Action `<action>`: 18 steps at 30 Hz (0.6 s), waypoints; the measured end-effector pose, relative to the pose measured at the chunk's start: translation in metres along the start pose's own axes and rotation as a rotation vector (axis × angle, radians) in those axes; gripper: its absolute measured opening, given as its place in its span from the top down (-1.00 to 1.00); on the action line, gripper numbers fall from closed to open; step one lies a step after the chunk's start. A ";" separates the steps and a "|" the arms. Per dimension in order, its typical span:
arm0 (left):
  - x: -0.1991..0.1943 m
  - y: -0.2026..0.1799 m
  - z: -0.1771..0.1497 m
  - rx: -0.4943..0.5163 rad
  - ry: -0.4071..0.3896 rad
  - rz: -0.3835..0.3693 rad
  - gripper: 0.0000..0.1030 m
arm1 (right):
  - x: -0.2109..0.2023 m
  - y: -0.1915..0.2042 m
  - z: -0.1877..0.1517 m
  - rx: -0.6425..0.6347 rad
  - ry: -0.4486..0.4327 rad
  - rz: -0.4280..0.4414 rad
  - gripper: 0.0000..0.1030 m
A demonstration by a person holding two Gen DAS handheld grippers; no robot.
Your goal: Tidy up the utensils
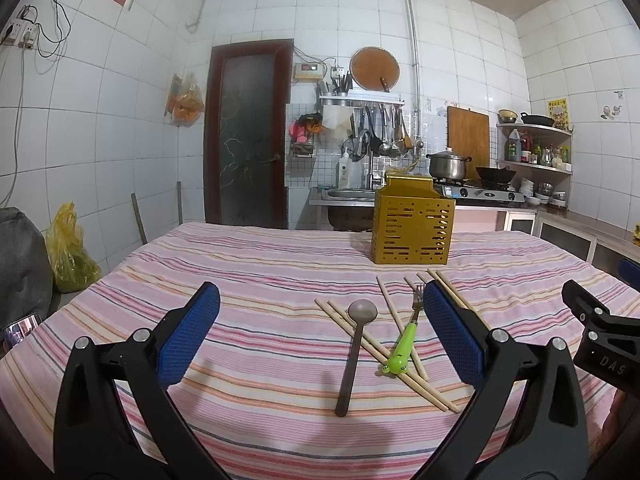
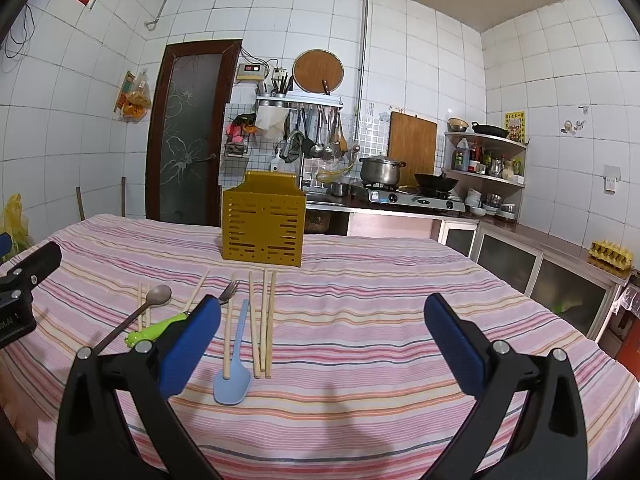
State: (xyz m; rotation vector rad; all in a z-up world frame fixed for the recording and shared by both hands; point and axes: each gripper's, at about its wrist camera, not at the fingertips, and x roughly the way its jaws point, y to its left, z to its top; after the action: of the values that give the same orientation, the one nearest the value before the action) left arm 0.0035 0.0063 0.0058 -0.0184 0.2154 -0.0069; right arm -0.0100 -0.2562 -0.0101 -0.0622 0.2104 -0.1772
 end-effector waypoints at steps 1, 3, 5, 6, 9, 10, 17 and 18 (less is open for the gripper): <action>0.000 0.001 0.001 -0.001 0.000 0.000 -0.90 | 0.001 0.001 -0.002 0.006 0.000 0.004 -0.93; -0.006 -0.006 -0.005 0.003 -0.004 0.002 -0.90 | 0.002 0.001 -0.003 0.006 0.000 0.004 -0.93; -0.007 -0.007 -0.005 0.004 -0.006 0.002 -0.90 | 0.001 0.001 -0.003 0.008 0.000 0.003 -0.93; -0.007 -0.007 -0.005 0.004 -0.007 0.002 -0.90 | 0.000 -0.001 -0.001 0.010 0.000 0.001 -0.93; -0.006 -0.006 -0.004 0.003 -0.005 0.002 -0.90 | -0.001 -0.003 -0.001 0.014 0.000 -0.001 -0.93; -0.006 -0.006 -0.004 0.003 -0.004 0.001 -0.90 | 0.000 -0.003 -0.001 0.014 0.001 -0.002 -0.93; -0.007 -0.006 -0.004 0.002 -0.007 0.000 -0.90 | 0.000 -0.004 -0.001 0.013 0.001 -0.005 -0.93; -0.008 -0.006 -0.004 0.002 -0.007 0.000 -0.90 | 0.000 -0.005 -0.001 0.014 0.000 -0.005 -0.93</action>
State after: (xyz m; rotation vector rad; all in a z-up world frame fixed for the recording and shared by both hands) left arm -0.0048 -0.0001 0.0039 -0.0164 0.2083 -0.0067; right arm -0.0107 -0.2611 -0.0104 -0.0486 0.2091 -0.1838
